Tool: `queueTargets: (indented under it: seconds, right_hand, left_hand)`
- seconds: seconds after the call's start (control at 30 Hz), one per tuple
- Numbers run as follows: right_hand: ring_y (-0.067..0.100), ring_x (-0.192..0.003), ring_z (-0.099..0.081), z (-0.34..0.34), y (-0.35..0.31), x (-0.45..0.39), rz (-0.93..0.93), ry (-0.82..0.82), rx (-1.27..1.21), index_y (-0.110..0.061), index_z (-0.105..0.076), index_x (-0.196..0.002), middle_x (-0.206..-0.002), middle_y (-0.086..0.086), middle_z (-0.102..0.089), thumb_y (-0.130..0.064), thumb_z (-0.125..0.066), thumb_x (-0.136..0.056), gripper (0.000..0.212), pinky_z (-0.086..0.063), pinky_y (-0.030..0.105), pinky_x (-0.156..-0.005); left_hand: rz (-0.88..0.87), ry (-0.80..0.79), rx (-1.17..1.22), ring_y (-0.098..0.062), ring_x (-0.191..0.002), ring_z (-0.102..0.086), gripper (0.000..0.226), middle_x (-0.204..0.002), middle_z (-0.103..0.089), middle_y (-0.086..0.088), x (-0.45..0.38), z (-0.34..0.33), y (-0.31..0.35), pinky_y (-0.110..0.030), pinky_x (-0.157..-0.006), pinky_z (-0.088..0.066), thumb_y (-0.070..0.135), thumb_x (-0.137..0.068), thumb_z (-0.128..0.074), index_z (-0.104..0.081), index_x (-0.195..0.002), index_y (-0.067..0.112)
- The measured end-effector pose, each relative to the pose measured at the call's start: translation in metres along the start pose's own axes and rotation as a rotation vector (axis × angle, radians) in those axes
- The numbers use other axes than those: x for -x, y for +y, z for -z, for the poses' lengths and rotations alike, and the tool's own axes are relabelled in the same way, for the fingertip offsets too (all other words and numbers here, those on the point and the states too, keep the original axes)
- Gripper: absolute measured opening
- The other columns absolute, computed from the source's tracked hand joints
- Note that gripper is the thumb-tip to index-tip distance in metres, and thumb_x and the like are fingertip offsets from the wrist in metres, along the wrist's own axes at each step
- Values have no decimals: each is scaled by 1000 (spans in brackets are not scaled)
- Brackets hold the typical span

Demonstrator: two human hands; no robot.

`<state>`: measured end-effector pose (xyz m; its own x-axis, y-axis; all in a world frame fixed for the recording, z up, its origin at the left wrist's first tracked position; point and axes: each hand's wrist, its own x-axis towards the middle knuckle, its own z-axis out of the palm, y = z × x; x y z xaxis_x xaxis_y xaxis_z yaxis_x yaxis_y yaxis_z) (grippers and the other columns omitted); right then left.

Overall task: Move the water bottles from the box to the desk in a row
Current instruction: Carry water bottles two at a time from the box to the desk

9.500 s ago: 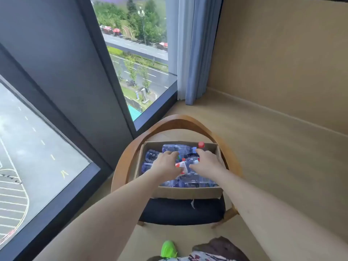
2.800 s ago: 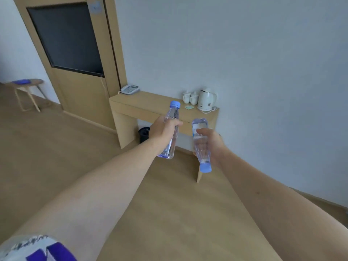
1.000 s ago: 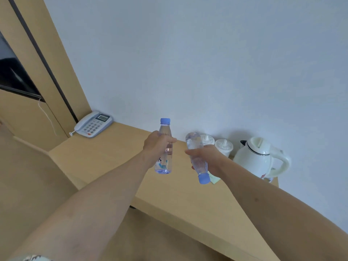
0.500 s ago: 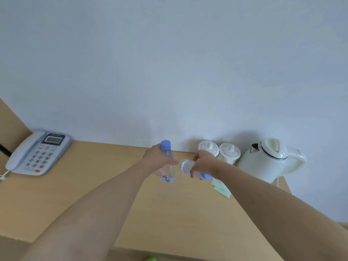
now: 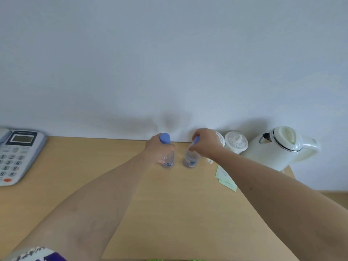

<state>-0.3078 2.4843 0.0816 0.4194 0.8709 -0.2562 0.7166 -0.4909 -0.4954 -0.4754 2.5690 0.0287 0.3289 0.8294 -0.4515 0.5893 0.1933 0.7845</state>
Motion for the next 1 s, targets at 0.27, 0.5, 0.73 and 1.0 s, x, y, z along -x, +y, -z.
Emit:
queueTargets:
  seconds: [0.27,0.5,0.73,1.0]
  right_hand:
    - [22,-88,-57,5,-3,-34,38,16,85,-10,-68,-104,-100,6,-65,-13,-77,-79,27,-50,31,-70]
    - [27,-81,-58,9,-3,-45,20,87,77,-7,-68,-98,-88,7,-65,-14,-71,-81,18,-39,28,-65]
    - [26,-83,-54,12,-3,-48,40,63,103,-7,-67,-103,-92,8,-64,-15,-65,-85,19,-38,29,-68]
    - [27,-82,-57,27,3,-49,64,48,79,-6,-67,-90,-90,11,-66,-20,-72,-83,16,-42,28,-61]
  left_hand:
    - [116,30,193,-26,-105,-66,47,-118,-62,-5,-23,-9,28,-40,-74,-64,24,-78,-83,-60,-119,20]
    - [-148,131,18,-22,-98,-65,21,-108,-67,1,-28,-11,52,-42,-86,-60,22,-88,-70,-66,-109,23]
    - [-317,85,-224,-17,-101,-60,45,-108,-62,7,-29,-22,55,-28,-82,-47,23,-84,-77,-62,-126,23]
    - [-346,125,-320,-25,-104,-62,29,-110,-69,-4,-27,-26,52,-29,-82,-47,18,-87,-73,-68,-115,14]
